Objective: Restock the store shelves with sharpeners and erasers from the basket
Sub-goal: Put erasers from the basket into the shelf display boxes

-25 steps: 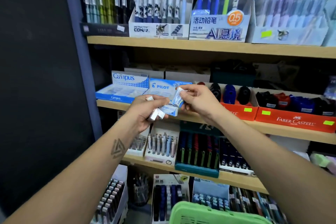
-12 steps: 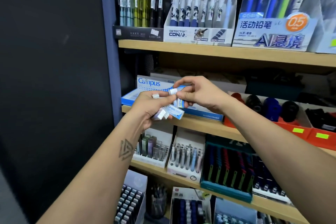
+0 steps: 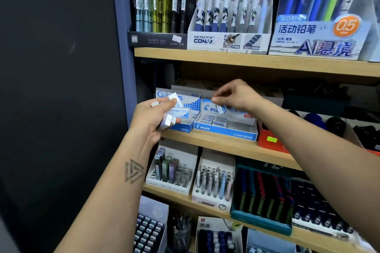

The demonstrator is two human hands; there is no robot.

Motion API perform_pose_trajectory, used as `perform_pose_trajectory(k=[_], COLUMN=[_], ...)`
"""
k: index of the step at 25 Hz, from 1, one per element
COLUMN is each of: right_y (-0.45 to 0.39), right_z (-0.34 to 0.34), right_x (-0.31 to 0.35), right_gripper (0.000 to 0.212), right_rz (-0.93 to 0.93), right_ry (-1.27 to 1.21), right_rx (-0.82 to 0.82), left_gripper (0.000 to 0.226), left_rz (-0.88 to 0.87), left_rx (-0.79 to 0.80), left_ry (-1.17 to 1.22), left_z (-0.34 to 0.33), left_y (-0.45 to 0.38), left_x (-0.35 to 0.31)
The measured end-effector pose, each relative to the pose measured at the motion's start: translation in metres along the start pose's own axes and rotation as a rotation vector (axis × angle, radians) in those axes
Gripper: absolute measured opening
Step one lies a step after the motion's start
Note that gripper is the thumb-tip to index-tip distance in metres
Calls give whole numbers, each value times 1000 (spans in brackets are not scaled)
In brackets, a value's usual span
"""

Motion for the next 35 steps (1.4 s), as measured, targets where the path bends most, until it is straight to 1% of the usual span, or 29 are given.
perform_pose_trajectory(k=[2, 3, 5, 6, 8, 11, 14, 16, 17, 20, 23, 25, 28, 29, 30, 31, 33, 34, 35], right_y=[-5, -7, -9, -9, -9, -12, -10, -7, -5, -1, 1, 4, 9, 10, 8, 6, 7, 10, 14], right_z=[-1, -5, -15, -19, -19, -9, -6, -12, -15, -18, -24, -29, -29, -28, -25, -22, -21, -21, -22], right_x=[-12, -19, -32, -36, -39, -39, -43, -46, -46, -40, -33, -32, -31, -29, -26, -23, -15, -9, -5], right_gripper=[15, 15, 14, 14, 13, 23, 22, 24, 24, 23, 18, 21, 20, 19, 15, 14, 22, 27, 30], right_rz=[18, 15, 13, 13, -2, -59, -111, -139, -136, -95, -4, 33, 16, 1, -32, -90, -228, -240, -217], right_ry=[397, 513, 583, 580, 555, 578, 672, 690, 710, 810, 946, 1020, 1083, 1062, 955, 708, 6, -266, -440], right_rx=[150, 247, 399, 429, 415, 362, 404, 436, 418, 283, 175, 158, 160, 135, 97, 66, 86, 132, 182], left_gripper=[23, 20, 20, 22, 23, 21, 21, 19, 18, 15, 17, 20, 26, 26, 24, 21, 16, 16, 16], left_rz=[12, 15, 26, 31, 38, 49, 64, 78, 83, 97, 128, 143, 159, 161, 159, 151, 121, 102, 86], left_rx=[2, 11, 35, 47, 62, 60, 75, 82, 85, 95, 97, 101, 113, 110, 100, 82, 35, 12, -10], left_ry=[2, 4, -2, -6, -2, 27, 35, 30, 26, 10, 33, 40, 44, 49, 56, 64, 84, 97, 110], left_z=[-5, -9, -17, -21, -26, -28, -31, -32, -33, -35, -36, -38, -42, -43, -44, -45, -46, -47, -47], left_y=[0, 1, 2, 1, -1, -3, -3, -2, -2, -3, -4, -5, -5, -4, -4, -4, -5, -6, -7], left_x=[4, 6, 11, 13, 16, 19, 22, 25, 26, 31, 36, 40, 44, 45, 46, 46, 48, 50, 51])
Point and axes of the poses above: each hand's wrist, its own y-axis away from the middle knuckle, its own z-axis out of the back of the hand, x = y × z, the point moved 3 cm from there along -y, towards the middle knuckle, and after that the axes turned 9 degrees about y, right-handed, at the moved point
